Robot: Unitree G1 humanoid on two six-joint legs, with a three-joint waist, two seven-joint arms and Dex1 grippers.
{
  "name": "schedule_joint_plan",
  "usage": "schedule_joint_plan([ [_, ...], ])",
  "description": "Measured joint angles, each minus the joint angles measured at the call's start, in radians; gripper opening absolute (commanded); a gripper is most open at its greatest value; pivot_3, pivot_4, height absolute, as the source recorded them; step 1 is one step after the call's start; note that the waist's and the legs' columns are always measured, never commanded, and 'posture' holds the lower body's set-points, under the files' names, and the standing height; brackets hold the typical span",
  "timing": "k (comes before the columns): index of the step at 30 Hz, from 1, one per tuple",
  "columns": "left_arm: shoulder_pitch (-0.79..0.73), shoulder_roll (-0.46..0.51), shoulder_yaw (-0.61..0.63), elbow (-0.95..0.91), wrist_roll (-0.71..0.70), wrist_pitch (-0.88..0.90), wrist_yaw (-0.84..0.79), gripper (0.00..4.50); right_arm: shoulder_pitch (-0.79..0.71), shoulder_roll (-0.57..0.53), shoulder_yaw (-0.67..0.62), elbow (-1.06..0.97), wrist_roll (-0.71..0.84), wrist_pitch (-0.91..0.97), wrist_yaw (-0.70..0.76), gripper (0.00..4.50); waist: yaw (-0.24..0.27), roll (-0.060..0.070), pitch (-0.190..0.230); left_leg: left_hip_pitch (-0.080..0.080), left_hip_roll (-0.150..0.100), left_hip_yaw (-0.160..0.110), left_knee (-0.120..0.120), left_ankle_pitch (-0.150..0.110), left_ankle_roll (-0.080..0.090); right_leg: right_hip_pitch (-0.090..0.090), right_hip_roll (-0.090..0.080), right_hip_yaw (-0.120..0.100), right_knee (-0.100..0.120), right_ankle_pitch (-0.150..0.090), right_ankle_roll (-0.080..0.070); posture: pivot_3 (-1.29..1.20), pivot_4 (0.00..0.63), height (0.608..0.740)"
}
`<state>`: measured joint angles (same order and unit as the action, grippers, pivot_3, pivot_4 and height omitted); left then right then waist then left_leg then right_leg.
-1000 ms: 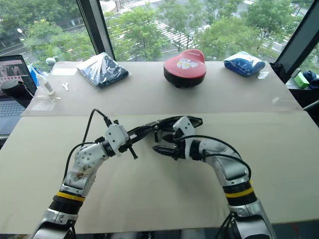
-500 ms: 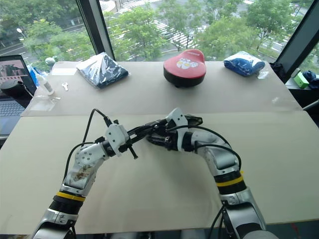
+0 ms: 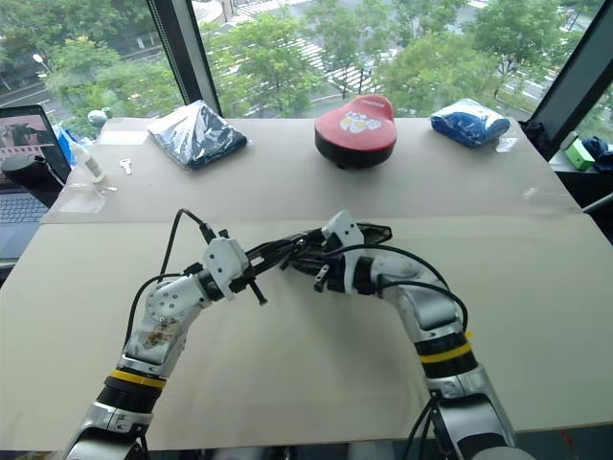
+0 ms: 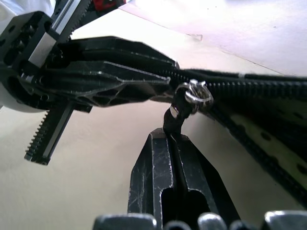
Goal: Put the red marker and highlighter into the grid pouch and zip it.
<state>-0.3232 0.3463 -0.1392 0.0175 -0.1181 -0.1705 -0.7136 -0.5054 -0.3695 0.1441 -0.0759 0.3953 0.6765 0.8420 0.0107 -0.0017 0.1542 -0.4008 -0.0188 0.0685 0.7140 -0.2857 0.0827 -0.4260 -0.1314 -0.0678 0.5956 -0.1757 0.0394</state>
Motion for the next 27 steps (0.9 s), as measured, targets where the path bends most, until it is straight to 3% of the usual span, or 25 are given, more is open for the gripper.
schedule_joint_plan([
  [12,0.001,-0.002,-0.014,-0.001,0.0,0.0,-0.001,0.0,0.138,-0.188,-0.154,-0.144,0.1,0.013,0.05,0.1,0.001,0.0,0.0,0.0,0.0,0.0,0.0,-0.001,0.001,0.0,0.0,0.0,-0.001,0.0,0.0,0.0,0.15,0.74],
  [27,-0.003,0.0,-0.013,0.0,-0.001,-0.001,-0.002,0.0,0.142,-0.434,-0.246,0.027,0.04,-0.108,0.101,0.1,0.007,-0.001,0.0,0.0,0.0,0.0,0.001,-0.002,0.003,0.001,-0.001,0.001,-0.002,0.0,0.0,0.0,0.15,0.74],
])
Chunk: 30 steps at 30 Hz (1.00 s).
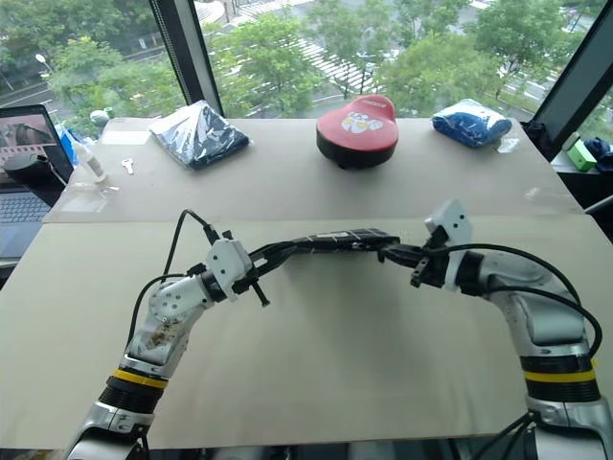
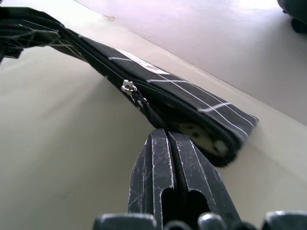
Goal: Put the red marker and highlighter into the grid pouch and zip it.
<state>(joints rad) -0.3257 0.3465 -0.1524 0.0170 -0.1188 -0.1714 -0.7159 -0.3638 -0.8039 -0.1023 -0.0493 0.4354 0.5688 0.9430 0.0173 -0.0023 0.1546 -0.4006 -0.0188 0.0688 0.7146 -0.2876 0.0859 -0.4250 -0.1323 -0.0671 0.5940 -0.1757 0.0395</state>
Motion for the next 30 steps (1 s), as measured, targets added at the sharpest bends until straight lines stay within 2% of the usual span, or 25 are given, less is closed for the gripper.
schedule_joint_plan([
  [4,0.0,0.002,-0.004,0.0,0.0,0.0,-0.004,0.0,0.024,-0.095,-0.032,0.112,-0.059,-0.089,0.026,0.1,0.0,0.0,0.0,0.0,0.0,0.001,0.0,0.0,0.0,0.0,0.0,0.0,0.0,0.0,0.0,0.0,0.15,0.74],
  [11,-0.003,0.001,-0.017,0.001,0.0,0.0,-0.008,0.0,0.024,-0.07,-0.032,0.155,-0.059,-0.128,0.034,0.1,-0.005,0.0,0.0,0.001,0.001,0.001,0.0,0.0,0.0,0.0,0.0,0.001,0.0,0.0,0.0,0.0,0.15,0.74],
  [14,-0.009,0.001,-0.009,0.006,-0.001,0.0,-0.008,0.0,0.023,-0.02,-0.036,0.156,-0.035,-0.102,0.012,0.78,-0.004,0.0,0.0,0.001,0.001,0.001,0.0,0.0,0.0,0.0,0.0,0.001,0.0,0.0,0.0,0.0,0.15,0.74],
  [18,-0.017,0.0,-0.003,0.019,-0.004,-0.005,-0.019,0.0,0.033,-0.011,-0.041,0.114,0.006,-0.044,0.014,2.09,0.002,0.0,0.0,0.0,0.001,0.001,0.0,0.0,0.0,0.0,-0.001,0.001,0.0,0.0,0.0,0.0,0.15,0.74],
  [22,-0.021,-0.004,-0.009,0.044,-0.007,-0.039,-0.056,0.0,0.047,-0.016,-0.14,0.097,0.125,0.067,0.031,2.09,0.007,0.0,0.0,0.0,0.0,0.001,0.0,0.0,0.0,0.0,-0.001,0.001,0.0,0.0,0.0,0.0,0.15,0.74],
  [29,-0.044,0.003,-0.022,0.101,-0.04,-0.093,-0.155,0.0,0.152,-0.084,-0.263,0.034,0.149,0.082,0.044,2.09,0.01,0.0,0.0,0.0,0.001,0.001,0.0,-0.001,0.001,0.0,-0.001,0.001,0.0,0.0,0.0,0.0,0.15,0.74],
  [30,-0.051,0.006,-0.026,0.124,-0.04,-0.119,-0.178,0.4,0.186,-0.088,-0.277,0.006,0.157,0.084,0.043,2.13,0.011,0.0,0.0,0.0,0.001,0.001,0.0,-0.001,0.001,0.0,-0.001,0.001,0.0,0.0,0.0,0.0,0.15,0.74],
])
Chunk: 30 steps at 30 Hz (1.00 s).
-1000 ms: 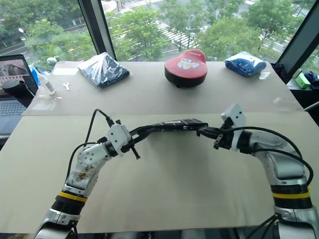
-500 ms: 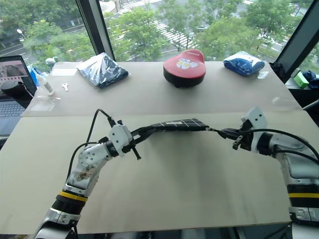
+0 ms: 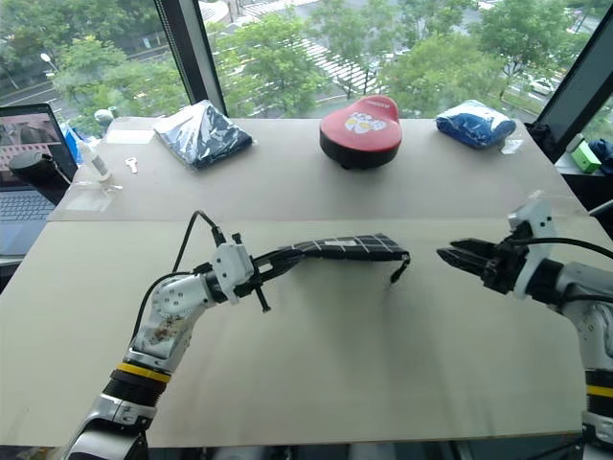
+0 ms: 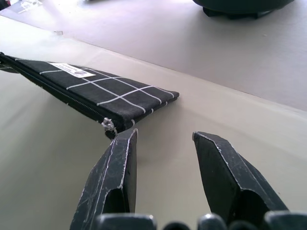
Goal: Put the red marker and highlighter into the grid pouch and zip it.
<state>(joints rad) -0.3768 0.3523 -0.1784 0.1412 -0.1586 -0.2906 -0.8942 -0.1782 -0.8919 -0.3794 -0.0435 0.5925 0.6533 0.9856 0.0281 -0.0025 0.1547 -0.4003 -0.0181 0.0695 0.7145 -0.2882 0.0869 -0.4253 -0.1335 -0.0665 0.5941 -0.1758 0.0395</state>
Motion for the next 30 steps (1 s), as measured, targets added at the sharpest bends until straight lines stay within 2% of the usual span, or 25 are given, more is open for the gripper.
schedule_joint_plan([
  [1,-0.002,0.001,-0.002,0.011,-0.001,-0.011,-0.013,0.82,0.015,0.0,-0.003,-0.015,0.002,0.001,-0.002,2.14,0.0,0.0,0.0,0.0,0.0,0.0,0.0,0.0,0.0,0.0,0.0,0.0,0.0,0.0,0.0,0.0,0.15,0.74],
  [3,-0.008,-0.001,-0.014,0.032,-0.008,-0.019,-0.056,1.32,0.046,0.003,-0.007,-0.046,0.001,0.001,-0.014,2.14,-0.001,0.0,0.0,0.0,0.0,0.0,0.0,-0.001,0.002,0.0,0.0,0.0,0.0,0.0,0.0,0.0,0.15,0.74],
  [5,-0.008,-0.003,-0.032,0.034,-0.036,-0.024,-0.112,2.16,0.057,0.019,-0.006,-0.073,0.001,0.001,-0.039,2.14,-0.002,0.0,0.0,0.0,0.0,0.0,0.001,-0.002,0.004,0.0,0.0,0.001,0.0,0.0,0.0,0.0,0.15,0.74],
  [8,-0.009,-0.001,-0.034,0.034,-0.051,-0.031,-0.146,3.13,0.066,0.027,-0.005,-0.099,0.002,0.001,-0.059,2.14,-0.003,0.0,0.0,0.0,0.0,0.0,0.0,-0.002,0.004,0.0,0.0,0.001,0.0,0.0,0.0,0.0,0.15,0.74],
  [10,-0.005,0.02,-0.027,0.023,-0.075,-0.01,-0.155,3.68,0.075,0.027,-0.005,-0.11,0.002,0.001,-0.065,2.14,-0.003,0.0,0.0,0.0,0.0,0.0,0.0,-0.002,0.004,0.0,0.0,0.0,0.0,0.0,0.0,0.0,0.15,0.74],
  [11,0.005,0.041,-0.015,0.005,-0.09,0.014,-0.163,4.18,0.08,0.027,-0.005,-0.112,0.003,0.001,-0.066,2.14,-0.004,0.0,0.0,0.0,0.0,0.0,0.0,-0.002,0.004,0.0,0.0,0.001,0.0,0.0,0.0,0.0,0.15,0.74],
  [12,0.016,0.063,-0.001,-0.012,-0.109,0.038,-0.171,4.43,0.085,0.027,-0.005,-0.111,0.002,0.001,-0.066,2.14,-0.005,0.0,0.0,0.0,0.0,0.0,0.0,-0.002,0.004,0.0,0.0,0.001,0.0,0.0,0.0,0.0,0.15,0.74],
  [16,0.061,0.112,0.036,-0.108,-0.179,0.161,-0.178,4.43,0.098,0.026,-0.005,-0.111,0.003,0.001,-0.064,2.14,-0.006,0.0,0.0,0.0,0.0,0.0,0.001,-0.002,0.004,0.0,0.0,0.001,0.0,0.0,0.0,0.0,0.15,0.74],
  [18,0.109,0.163,0.072,-0.196,-0.246,0.314,-0.148,4.43,0.099,0.022,-0.009,-0.1,0.002,0.0,-0.059,2.14,-0.01,0.0,0.0,0.0,0.0,0.0,0.001,-0.002,0.003,0.0,0.0,0.001,0.0,0.0,0.0,0.0,0.15,0.74],
  [21,0.232,0.328,0.173,-0.308,-0.335,0.635,-0.062,4.43,0.111,0.022,-0.025,-0.061,-0.008,-0.028,-0.052,2.14,-0.021,0.0,0.0,0.002,0.002,-0.001,-0.002,-0.001,0.001,0.0,0.002,0.002,0.0,-0.001,0.001,0.0,0.15,0.74],
  [23,0.314,0.378,0.245,-0.334,-0.363,0.745,-0.026,4.43,0.132,0.023,-0.024,-0.026,-0.039,-0.065,-0.051,2.14,-0.022,0.001,0.0,0.002,0.001,-0.001,-0.002,0.0,-0.001,0.0,0.002,0.002,0.001,-0.002,0.001,0.0,0.15,0.74],
  [30,0.358,0.346,0.403,-0.358,-0.427,0.82,0.074,4.43,0.103,0.063,-0.009,0.055,-0.074,-0.13,-0.061,2.14,-0.009,0.0,0.001,0.002,0.0,-0.002,0.0,0.001,-0.001,0.002,0.002,0.003,0.001,-0.002,0.001,0.0,0.15,0.74],
])
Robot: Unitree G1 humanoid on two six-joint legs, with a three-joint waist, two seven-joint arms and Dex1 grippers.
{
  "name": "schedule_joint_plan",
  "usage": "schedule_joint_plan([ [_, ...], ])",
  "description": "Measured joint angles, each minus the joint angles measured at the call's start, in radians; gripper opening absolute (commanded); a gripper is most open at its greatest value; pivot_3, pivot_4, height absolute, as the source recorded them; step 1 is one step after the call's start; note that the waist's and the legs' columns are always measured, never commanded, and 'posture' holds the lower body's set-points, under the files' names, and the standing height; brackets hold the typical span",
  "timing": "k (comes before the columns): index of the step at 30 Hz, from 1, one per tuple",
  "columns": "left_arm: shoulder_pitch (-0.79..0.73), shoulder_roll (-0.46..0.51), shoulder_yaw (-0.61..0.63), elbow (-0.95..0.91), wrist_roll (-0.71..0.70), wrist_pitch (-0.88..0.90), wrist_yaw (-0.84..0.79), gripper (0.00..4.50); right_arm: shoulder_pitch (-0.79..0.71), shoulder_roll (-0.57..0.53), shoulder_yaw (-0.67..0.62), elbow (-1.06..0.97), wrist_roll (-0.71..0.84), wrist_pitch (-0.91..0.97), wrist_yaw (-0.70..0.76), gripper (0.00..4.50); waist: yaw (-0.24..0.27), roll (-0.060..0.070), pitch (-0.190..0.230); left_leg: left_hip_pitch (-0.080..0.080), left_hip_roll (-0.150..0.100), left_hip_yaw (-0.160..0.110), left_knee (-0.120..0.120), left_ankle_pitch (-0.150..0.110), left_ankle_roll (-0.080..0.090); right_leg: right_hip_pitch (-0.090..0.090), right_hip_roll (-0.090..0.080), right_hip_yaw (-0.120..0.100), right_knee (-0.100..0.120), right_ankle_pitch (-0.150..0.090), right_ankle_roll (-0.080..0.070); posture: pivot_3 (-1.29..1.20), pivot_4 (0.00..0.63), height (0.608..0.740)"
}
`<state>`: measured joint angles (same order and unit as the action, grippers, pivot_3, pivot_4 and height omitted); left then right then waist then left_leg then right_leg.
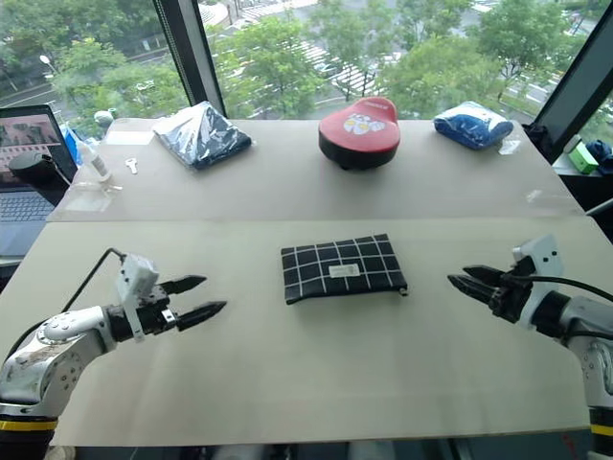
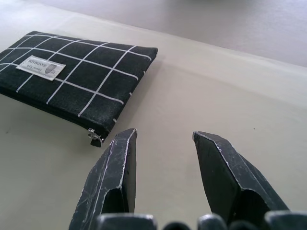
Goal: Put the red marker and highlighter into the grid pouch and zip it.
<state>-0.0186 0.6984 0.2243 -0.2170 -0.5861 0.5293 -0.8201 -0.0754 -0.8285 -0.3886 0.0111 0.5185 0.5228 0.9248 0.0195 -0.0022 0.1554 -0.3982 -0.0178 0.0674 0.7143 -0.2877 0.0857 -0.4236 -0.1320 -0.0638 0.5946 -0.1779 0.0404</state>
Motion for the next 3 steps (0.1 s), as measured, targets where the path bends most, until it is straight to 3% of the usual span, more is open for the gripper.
schedule_joint_plan([
  [3,0.027,-0.025,0.024,-0.004,-0.001,-0.003,0.023,4.43,-0.021,0.016,0.015,0.038,-0.012,-0.011,-0.01,2.14,-0.005,0.0,0.0,0.0,0.0,0.0,-0.001,0.001,-0.002,-0.001,0.0,0.0,0.0,0.0,-0.001,0.0,0.15,0.74],
])
